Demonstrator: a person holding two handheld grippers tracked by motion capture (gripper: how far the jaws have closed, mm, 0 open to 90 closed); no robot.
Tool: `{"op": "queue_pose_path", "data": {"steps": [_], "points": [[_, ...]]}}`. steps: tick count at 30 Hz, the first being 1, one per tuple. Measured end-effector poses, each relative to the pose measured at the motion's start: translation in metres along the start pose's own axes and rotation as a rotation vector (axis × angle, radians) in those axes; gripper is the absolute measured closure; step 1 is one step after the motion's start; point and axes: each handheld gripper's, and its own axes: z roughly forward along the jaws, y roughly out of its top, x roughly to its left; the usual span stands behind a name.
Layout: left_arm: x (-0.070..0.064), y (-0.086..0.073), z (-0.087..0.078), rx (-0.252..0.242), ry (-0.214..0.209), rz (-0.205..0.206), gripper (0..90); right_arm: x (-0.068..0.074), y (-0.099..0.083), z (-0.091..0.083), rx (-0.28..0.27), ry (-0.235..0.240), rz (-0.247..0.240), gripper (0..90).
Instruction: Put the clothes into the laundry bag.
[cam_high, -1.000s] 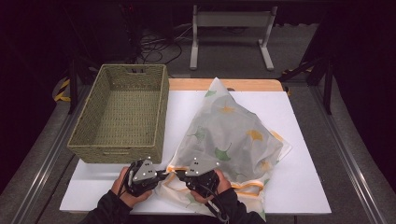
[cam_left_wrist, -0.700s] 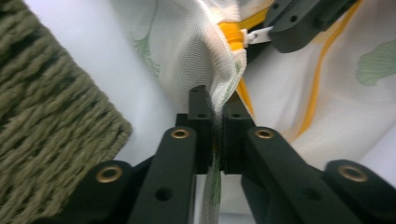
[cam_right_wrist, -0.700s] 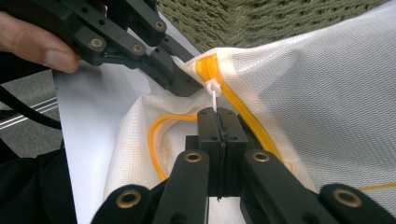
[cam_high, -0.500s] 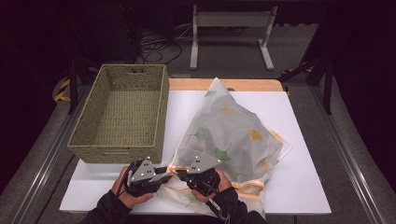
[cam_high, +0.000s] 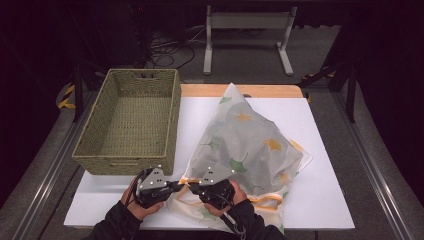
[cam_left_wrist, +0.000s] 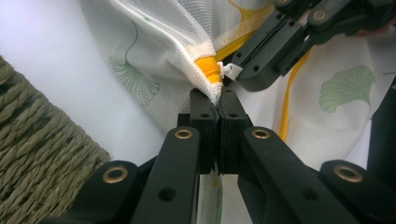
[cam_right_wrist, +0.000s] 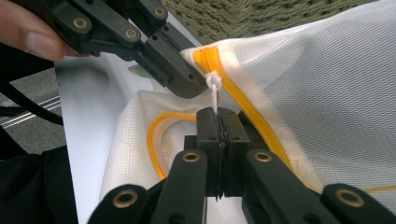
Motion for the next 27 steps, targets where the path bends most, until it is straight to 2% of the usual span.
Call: {"op": "queue_pose_path", "data": {"steps": [2,7,15,19,27], "points": [[-0.0007,0.0001,0.0,0.006,0.007,0.013,87.6,-0.0003,0.0003,0.0008,-0.006,0.005,-0.003,86.4],[-0.0014,-0.0015,0.0003,0.008,-0.003,0.01,87.6,-0.002,0.0018,0.0009,-0.025,0.02,-0.001,82.6],[-0.0026,-0.0022,0.0005,0.013,-0.016,0.014,87.6,-0.0027,0.0014,0.0061,-0.022,0.047,0.014,77.4],[-0.0034,-0.003,0.0012,0.027,-0.013,0.024,87.7,-0.0037,0.0023,0.0043,-0.03,0.026,0.017,79.3],[-0.0043,-0.0033,0.0014,0.028,-0.027,0.021,87.7,-0.0005,0.0031,0.0062,-0.016,0.022,-0.008,87.1]]}}
